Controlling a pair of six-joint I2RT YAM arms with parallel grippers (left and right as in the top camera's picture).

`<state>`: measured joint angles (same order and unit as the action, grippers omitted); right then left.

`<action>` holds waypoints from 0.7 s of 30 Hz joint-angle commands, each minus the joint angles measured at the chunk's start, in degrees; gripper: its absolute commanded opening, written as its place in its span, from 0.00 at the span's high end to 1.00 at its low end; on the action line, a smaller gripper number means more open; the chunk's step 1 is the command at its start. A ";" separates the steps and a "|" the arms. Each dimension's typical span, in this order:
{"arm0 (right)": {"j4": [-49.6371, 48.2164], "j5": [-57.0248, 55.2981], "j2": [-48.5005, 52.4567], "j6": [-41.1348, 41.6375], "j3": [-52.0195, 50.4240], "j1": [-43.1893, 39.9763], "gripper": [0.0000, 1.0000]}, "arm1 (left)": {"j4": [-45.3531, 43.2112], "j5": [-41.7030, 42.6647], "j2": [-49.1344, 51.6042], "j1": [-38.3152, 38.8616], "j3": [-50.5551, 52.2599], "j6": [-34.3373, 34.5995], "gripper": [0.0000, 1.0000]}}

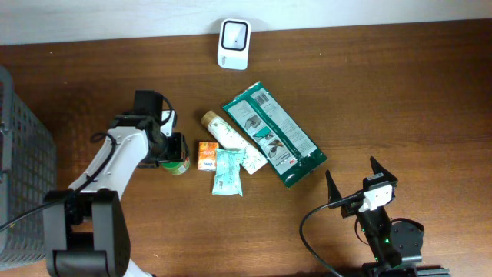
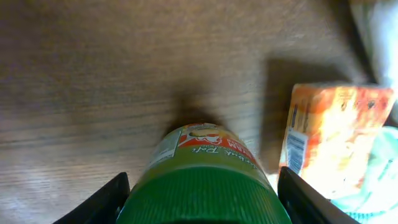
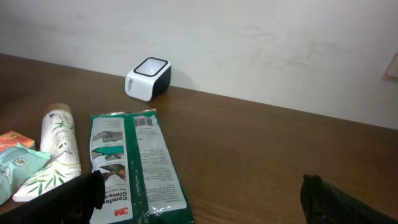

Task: Scan the item barcode
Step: 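Carry the green bottle out and lower it beside the orange pack, then open the left gripper and retract it to the rest pose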

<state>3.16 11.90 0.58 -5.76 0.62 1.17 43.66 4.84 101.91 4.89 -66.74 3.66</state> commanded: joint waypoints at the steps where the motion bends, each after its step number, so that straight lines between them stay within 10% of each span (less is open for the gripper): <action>1: 0.31 0.50 -0.37 0.39 -0.31 0.42 0.02 | -1.01 -0.13 -0.24 0.33 0.44 0.00 0.28; 21: 0.28 0.50 -0.37 0.42 -0.31 0.42 0.02 | 19.19 -0.15 -4.85 -12.46 -29.05 -5.66 0.00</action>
<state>3.16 11.90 0.58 -5.76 0.62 1.17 62.41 4.86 97.82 -3.46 -94.80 -0.14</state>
